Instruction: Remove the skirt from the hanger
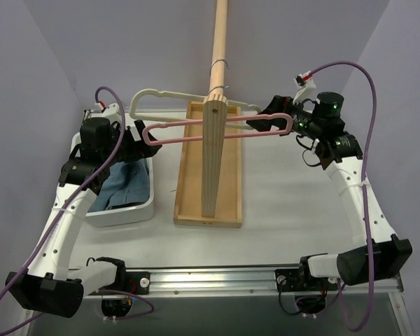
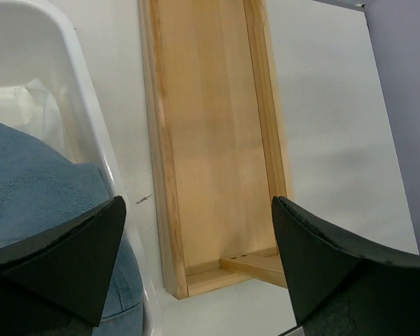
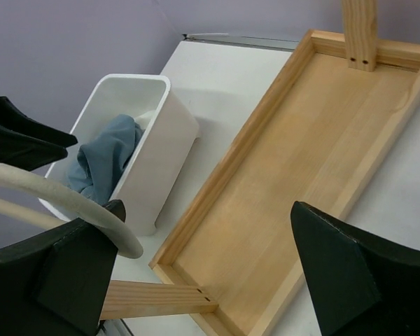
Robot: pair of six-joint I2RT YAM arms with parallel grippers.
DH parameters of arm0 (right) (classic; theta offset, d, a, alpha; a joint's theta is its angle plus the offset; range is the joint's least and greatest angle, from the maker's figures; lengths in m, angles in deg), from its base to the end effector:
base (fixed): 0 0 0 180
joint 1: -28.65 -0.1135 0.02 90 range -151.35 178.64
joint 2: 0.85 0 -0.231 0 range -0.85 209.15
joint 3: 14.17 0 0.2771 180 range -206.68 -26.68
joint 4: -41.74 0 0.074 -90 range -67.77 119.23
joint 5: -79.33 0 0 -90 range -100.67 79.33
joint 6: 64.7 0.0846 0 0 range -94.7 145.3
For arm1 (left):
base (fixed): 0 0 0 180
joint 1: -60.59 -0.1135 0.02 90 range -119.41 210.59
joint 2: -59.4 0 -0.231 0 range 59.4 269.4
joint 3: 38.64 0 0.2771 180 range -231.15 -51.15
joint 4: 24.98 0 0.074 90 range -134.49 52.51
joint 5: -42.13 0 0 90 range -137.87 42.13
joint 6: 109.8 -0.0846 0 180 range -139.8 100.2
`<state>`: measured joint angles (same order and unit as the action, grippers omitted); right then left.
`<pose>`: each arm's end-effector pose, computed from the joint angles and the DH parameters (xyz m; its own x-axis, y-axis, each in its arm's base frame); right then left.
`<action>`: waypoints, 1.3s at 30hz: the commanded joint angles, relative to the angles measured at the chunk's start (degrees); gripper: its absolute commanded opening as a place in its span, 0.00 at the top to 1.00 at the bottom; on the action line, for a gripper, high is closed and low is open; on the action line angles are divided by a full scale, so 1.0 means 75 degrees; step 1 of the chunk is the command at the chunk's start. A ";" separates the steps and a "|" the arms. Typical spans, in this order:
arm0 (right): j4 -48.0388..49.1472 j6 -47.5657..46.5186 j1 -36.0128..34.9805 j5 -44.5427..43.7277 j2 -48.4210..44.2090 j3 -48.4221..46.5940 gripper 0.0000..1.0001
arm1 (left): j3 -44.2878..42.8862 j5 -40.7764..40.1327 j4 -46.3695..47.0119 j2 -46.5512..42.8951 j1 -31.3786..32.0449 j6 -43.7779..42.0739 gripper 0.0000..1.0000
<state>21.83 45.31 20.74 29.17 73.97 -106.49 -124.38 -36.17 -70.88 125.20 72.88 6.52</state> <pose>0.3517 0.1036 0.4139 -0.2922 0.2247 -0.9296 -0.6808 0.6338 0.3672 0.3157 -0.0863 0.3500 -0.5548 -0.3235 -0.7665 0.1569 0.8641 -0.4782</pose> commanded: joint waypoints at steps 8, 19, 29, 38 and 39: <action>0.0704 0.0611 0.0057 0.1543 0.1179 -0.0702 0.01 | -0.0221 -0.0389 -0.0353 -0.0359 -0.0034 -0.0569 0.06; 0.2904 0.1901 0.0069 0.2938 0.1180 -0.0750 0.01 | 0.0026 -0.0248 -0.0342 -0.0617 -0.0174 -0.0674 0.06; 0.4924 0.3648 0.0186 0.3208 0.0769 -0.0421 0.00 | 0.0225 0.0022 -0.0084 -0.0547 -0.0174 -0.0405 0.06; 0.2830 0.2339 0.0409 0.2706 -0.0062 -0.0503 0.00 | 0.0284 0.0045 -0.0131 -0.0652 -0.0174 -0.0347 0.06; 0.2455 0.1779 0.0432 0.2577 -0.0121 -0.0561 0.00 | 0.0307 0.0056 -0.0119 -0.0664 -0.0174 -0.0323 0.06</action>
<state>46.53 66.40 23.39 49.98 76.36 -109.37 -122.24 -36.82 -73.70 121.42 71.83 3.49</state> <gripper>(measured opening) 0.998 0.941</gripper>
